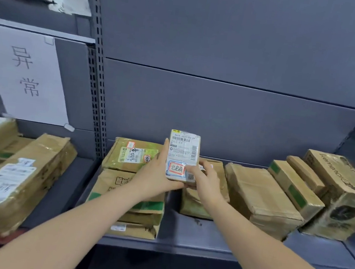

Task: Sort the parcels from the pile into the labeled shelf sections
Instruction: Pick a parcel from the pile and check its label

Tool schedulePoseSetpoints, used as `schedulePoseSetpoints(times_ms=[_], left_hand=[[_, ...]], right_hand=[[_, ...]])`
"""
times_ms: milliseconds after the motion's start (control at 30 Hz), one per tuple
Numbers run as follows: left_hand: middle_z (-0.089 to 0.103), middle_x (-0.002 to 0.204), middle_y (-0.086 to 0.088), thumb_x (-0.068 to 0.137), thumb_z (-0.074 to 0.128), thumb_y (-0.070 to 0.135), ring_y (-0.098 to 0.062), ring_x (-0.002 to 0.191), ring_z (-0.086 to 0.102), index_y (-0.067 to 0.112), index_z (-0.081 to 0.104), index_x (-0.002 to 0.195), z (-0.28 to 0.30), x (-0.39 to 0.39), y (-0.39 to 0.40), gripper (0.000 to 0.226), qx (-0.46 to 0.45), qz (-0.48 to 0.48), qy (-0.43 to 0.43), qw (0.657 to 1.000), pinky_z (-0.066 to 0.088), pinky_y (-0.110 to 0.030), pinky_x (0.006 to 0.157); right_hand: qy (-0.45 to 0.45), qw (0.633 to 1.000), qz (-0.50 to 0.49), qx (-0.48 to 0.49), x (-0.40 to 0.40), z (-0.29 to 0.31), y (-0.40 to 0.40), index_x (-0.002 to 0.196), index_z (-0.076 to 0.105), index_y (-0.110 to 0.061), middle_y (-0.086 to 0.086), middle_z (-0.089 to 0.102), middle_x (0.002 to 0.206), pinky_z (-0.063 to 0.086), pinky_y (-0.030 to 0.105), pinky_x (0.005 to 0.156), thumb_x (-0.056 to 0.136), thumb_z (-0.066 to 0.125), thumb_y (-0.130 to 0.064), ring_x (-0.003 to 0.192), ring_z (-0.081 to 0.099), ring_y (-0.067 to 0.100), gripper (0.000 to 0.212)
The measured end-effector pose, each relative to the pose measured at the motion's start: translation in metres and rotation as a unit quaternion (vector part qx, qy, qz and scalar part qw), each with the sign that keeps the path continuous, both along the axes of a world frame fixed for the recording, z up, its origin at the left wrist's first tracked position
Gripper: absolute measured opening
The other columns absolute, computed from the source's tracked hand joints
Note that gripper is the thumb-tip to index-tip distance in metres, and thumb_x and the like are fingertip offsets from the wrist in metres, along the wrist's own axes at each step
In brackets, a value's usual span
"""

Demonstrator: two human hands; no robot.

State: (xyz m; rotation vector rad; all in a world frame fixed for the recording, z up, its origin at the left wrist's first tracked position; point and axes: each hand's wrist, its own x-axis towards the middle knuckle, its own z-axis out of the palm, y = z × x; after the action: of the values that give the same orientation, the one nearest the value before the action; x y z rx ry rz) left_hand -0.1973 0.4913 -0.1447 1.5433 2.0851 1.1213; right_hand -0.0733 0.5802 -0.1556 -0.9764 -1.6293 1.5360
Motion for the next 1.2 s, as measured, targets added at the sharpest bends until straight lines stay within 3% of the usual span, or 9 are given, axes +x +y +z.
schedulePoseSetpoints(times_ms=[167,433,500,567,733,900,1033,1133,1200], left_hand=[[0.053,0.136,0.022,0.052,0.072,0.074,-0.005,0.121,0.054,0.041,-0.014,0.149,0.000,-0.019,-0.028,0.134,-0.006,0.029,-0.016,0.999,0.048,-0.040,0.100],[0.029,0.136,0.041,0.060,0.071,0.059,0.004,0.133,0.035,0.034,-0.013,0.152,0.003,-0.064,-0.081,0.127,-0.008,0.047,0.010,0.999,0.039,-0.035,0.109],[0.031,0.148,0.030,0.058,0.071,0.065,0.000,0.133,0.041,0.042,-0.014,0.149,0.001,-0.081,-0.098,0.126,-0.004,0.053,0.019,0.998,0.043,-0.040,0.106],[0.040,0.147,0.022,0.057,0.070,0.067,-0.003,0.129,0.046,0.044,-0.010,0.149,-0.003,-0.101,-0.116,0.123,-0.012,0.057,0.016,0.998,0.048,-0.041,0.101],[0.049,0.137,0.023,0.058,0.076,0.061,-0.003,0.126,0.049,0.041,0.001,0.150,-0.005,-0.148,-0.165,0.120,-0.008,0.058,0.012,0.998,0.048,-0.039,0.100],[0.054,0.133,0.024,0.059,0.079,0.062,-0.005,0.121,0.054,0.041,0.003,0.150,-0.004,-0.188,-0.212,0.120,0.006,0.054,-0.005,0.998,0.048,-0.039,0.100],[0.047,0.128,0.033,0.068,0.081,0.048,0.010,0.115,0.045,0.033,-0.006,0.153,-0.005,-0.217,-0.249,0.123,-0.010,0.071,-0.012,0.997,0.035,-0.018,0.100],[0.044,0.140,0.030,0.059,0.077,0.061,0.004,0.123,0.048,0.039,-0.012,0.150,-0.005,-0.240,-0.273,0.129,-0.020,0.089,-0.005,0.996,0.044,-0.034,0.105],[0.042,0.143,0.028,0.060,0.076,0.061,0.005,0.122,0.049,0.035,-0.017,0.151,0.000,-0.250,-0.291,0.132,-0.031,0.091,-0.010,0.995,0.047,-0.030,0.100]], right_hand=[[-0.018,0.999,0.030,0.033,-0.021,0.001,-0.020,0.106,0.062,-0.028,-0.002,0.071,0.108,0.057,0.042,0.086,0.084,0.068,-0.028,0.098,0.069,0.017,0.023],[-0.029,0.998,0.046,0.030,-0.072,0.004,-0.071,0.125,0.056,-0.020,-0.003,0.066,0.117,0.055,0.035,0.085,0.079,0.068,-0.040,0.101,0.064,0.013,0.052],[-0.030,0.998,0.049,0.038,-0.088,0.004,-0.089,0.119,0.054,-0.023,-0.008,0.065,0.111,0.053,0.025,0.077,0.089,0.066,-0.032,0.095,0.062,0.006,0.033],[-0.039,0.997,0.051,0.038,-0.106,0.000,-0.106,0.119,0.052,-0.027,-0.005,0.065,0.115,0.056,0.034,0.084,0.091,0.064,-0.030,0.098,0.064,0.009,0.030],[-0.031,0.998,0.058,0.013,-0.152,0.002,-0.158,0.120,0.053,-0.025,0.000,0.066,0.113,0.059,0.030,0.071,0.089,0.064,-0.028,0.096,0.065,0.015,0.033],[-0.047,0.996,0.055,0.044,-0.195,0.002,-0.204,0.120,0.059,-0.020,-0.003,0.066,0.116,0.055,0.039,0.089,0.083,0.067,-0.037,0.104,0.063,0.015,0.042],[-0.048,0.995,0.072,0.045,-0.225,0.004,-0.239,0.123,0.061,-0.020,-0.002,0.068,0.115,0.054,0.042,0.091,0.082,0.066,-0.036,0.102,0.065,0.015,0.044],[-0.046,0.994,0.085,0.043,-0.248,0.004,-0.260,0.120,0.060,-0.022,-0.002,0.067,0.115,0.056,0.039,0.089,0.079,0.067,-0.040,0.103,0.065,0.014,0.045],[-0.042,0.994,0.098,0.039,-0.261,0.004,-0.273,0.119,0.059,-0.023,-0.003,0.066,0.116,0.057,0.029,0.081,0.087,0.066,-0.031,0.101,0.065,0.012,0.033]])
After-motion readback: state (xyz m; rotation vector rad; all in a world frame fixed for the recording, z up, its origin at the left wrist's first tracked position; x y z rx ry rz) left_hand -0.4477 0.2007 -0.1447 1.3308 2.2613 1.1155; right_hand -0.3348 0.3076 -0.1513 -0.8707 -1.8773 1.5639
